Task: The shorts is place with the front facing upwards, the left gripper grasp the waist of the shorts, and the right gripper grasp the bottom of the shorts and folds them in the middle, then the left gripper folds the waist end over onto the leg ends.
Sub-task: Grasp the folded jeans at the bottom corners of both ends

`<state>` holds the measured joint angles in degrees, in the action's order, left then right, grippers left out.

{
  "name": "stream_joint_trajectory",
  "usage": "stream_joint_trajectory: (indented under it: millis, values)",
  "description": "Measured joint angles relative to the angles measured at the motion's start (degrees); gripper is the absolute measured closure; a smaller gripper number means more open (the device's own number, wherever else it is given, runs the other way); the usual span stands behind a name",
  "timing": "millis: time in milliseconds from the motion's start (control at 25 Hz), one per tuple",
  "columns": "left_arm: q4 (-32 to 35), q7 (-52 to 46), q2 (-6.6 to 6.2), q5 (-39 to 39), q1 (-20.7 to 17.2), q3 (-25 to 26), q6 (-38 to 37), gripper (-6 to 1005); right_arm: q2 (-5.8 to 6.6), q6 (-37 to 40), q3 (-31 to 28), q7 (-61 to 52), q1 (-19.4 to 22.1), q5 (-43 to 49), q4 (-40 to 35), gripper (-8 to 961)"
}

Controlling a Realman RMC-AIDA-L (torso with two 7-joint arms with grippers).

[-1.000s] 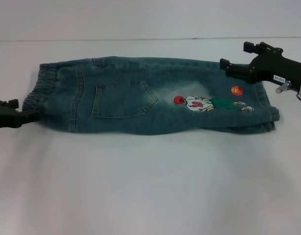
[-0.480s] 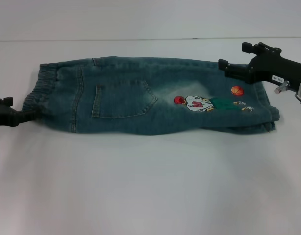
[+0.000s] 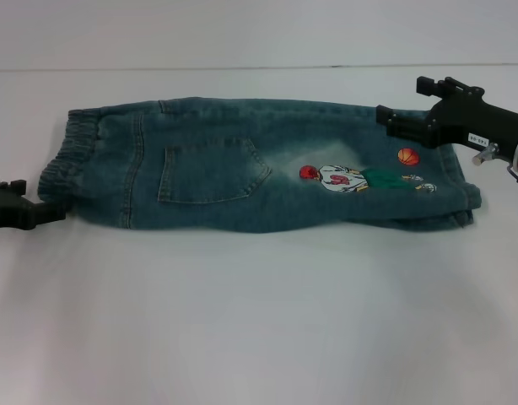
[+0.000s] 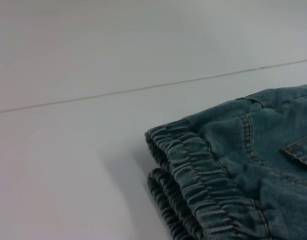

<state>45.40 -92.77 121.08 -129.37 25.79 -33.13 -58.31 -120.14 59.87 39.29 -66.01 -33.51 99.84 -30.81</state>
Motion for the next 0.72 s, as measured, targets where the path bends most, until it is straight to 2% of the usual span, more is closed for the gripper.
stream_joint_trajectory:
  millis: [320, 720]
  values:
    - [-0.6, 0.5, -0.06, 0.0, 0.5, -0.2, 0.1, 168, 0.05, 0.1, 0.0, 0.0, 0.0, 0.0, 0.3, 37]
    - [-1.6, 0.8, -0.05, 0.0, 1.2, -1.4, 0.1, 226, 0.09, -0.2, -0.2, 0.0, 0.1, 0.0, 0.3, 38]
